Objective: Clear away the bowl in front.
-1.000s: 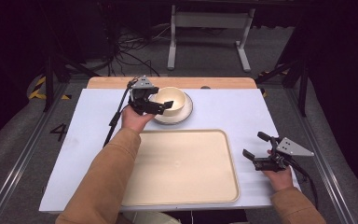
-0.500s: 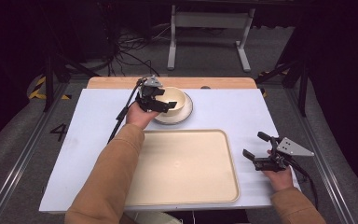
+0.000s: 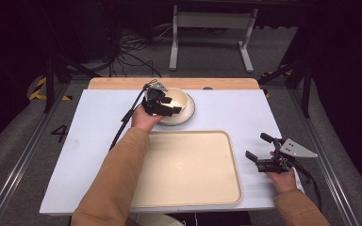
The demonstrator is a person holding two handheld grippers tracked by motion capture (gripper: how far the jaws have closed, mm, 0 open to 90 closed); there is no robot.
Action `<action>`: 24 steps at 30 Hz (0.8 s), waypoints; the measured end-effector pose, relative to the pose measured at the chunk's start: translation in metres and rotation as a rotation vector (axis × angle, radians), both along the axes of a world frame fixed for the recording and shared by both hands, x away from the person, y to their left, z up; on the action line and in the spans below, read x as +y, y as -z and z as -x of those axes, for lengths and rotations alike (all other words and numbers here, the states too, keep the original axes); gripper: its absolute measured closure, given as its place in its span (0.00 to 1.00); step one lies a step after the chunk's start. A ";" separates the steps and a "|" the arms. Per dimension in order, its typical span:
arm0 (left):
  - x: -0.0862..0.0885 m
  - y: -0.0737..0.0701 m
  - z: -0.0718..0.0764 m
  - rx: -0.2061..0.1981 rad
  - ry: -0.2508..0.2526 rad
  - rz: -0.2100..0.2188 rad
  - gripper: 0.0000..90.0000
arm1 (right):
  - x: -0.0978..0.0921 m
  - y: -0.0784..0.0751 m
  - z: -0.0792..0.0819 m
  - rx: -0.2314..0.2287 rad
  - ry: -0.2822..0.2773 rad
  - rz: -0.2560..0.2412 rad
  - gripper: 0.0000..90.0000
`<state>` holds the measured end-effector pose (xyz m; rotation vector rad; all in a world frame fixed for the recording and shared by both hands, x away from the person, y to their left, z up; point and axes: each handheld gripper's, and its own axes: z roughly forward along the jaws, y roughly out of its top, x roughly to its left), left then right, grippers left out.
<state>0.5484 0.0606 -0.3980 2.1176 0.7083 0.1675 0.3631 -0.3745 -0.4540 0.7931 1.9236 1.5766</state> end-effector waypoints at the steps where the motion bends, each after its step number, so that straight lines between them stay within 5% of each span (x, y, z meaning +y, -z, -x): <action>1: 0.000 0.000 0.000 0.000 0.000 0.000 0.39 | 0.000 0.000 0.000 0.000 0.000 0.000 0.02; 4: -0.004 0.005 -0.002 0.013 -0.003 -0.034 0.41 | 0.000 0.000 0.000 -0.004 -0.001 -0.001 0.02; 14: -0.008 0.014 -0.005 0.035 -0.027 -0.043 0.48 | 0.000 0.000 0.000 -0.004 0.003 -0.001 0.02; 20: -0.016 0.019 -0.007 0.047 -0.048 -0.130 0.54 | 0.000 0.000 0.000 -0.005 0.004 0.001 0.02; 24: -0.020 0.020 -0.008 0.057 -0.052 -0.152 0.56 | 0.000 0.000 0.000 -0.006 0.005 0.001 0.02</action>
